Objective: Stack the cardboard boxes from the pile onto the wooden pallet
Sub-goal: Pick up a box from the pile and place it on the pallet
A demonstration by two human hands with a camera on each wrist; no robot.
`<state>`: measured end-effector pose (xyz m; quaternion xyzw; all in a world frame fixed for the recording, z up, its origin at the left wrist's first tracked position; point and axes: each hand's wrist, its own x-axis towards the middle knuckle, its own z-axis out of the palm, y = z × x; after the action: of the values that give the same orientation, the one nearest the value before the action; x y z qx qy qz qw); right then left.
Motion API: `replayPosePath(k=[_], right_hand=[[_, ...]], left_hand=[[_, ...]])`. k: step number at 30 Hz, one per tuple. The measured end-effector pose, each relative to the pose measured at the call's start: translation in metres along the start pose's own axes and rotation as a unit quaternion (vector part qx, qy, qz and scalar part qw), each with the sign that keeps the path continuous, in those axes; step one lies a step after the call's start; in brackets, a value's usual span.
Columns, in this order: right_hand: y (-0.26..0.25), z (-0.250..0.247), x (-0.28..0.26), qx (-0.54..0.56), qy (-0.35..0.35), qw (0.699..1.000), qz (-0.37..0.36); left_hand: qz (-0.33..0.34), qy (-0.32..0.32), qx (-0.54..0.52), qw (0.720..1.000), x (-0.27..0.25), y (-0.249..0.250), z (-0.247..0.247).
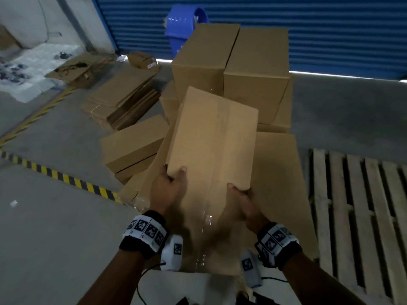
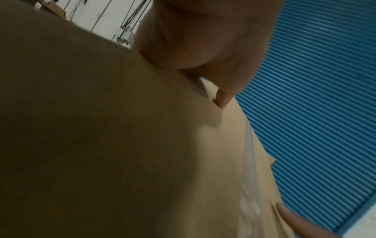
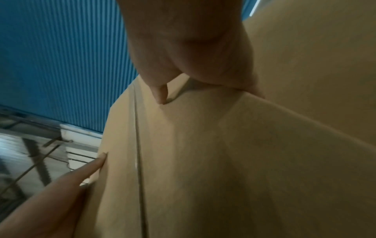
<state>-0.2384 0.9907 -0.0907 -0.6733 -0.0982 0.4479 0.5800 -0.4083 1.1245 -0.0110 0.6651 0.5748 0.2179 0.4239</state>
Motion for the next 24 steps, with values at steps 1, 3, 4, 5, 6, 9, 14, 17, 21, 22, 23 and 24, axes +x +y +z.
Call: replayPosePath(k=[1,3,4,5,6,9,14,17,21,22,23,24], right_hand=[[-0.001,0.007,-0.008,0.031,0.014,0.999,-0.001],[-0.008,0.022,-0.029,0.066,0.027,0.997,-0.016],[-0.01,0.027,-0.037,0.066,0.032,0.997,-0.027],[-0.013,0.032,-0.046,0.068,0.037,0.996,-0.037],[-0.016,0.035,-0.055,0.065,0.047,0.995,-0.052],[-0.029,0.039,-0.088,0.03,0.086,0.989,-0.115],[-0.051,0.02,-0.134,-0.04,0.16,0.966,-0.199],[-0.062,-0.005,-0.163,-0.037,0.199,0.951,-0.233],[-0.075,-0.054,-0.203,-0.028,0.245,0.934,-0.258],[-0.076,-0.07,-0.214,-0.024,0.258,0.931,-0.259],[-0.076,-0.086,-0.225,-0.022,0.267,0.927,-0.263],[-0.077,-0.104,-0.235,-0.019,0.283,0.922,-0.263]], left_hand=[[0.002,0.006,-0.019,1.0,-0.005,-0.004,-0.009],[0.003,0.022,-0.051,0.998,-0.012,-0.013,-0.028],[0.006,0.026,-0.07,0.997,-0.015,-0.016,-0.036],[0.013,0.025,-0.085,0.996,-0.018,-0.018,-0.045],[0.022,0.019,-0.095,0.995,-0.022,-0.018,-0.052],[0.078,0.01,-0.131,0.988,-0.034,-0.015,-0.07],[0.141,-0.014,-0.166,0.976,-0.056,0.015,-0.081],[0.189,-0.05,-0.18,0.964,-0.072,0.041,-0.071],[0.232,-0.085,-0.167,0.954,-0.1,0.078,-0.041],[0.24,-0.098,-0.168,0.951,-0.111,0.087,-0.031],[0.25,-0.116,-0.176,0.945,-0.123,0.097,-0.021],[0.258,-0.132,-0.184,0.939,-0.138,0.108,-0.009]])
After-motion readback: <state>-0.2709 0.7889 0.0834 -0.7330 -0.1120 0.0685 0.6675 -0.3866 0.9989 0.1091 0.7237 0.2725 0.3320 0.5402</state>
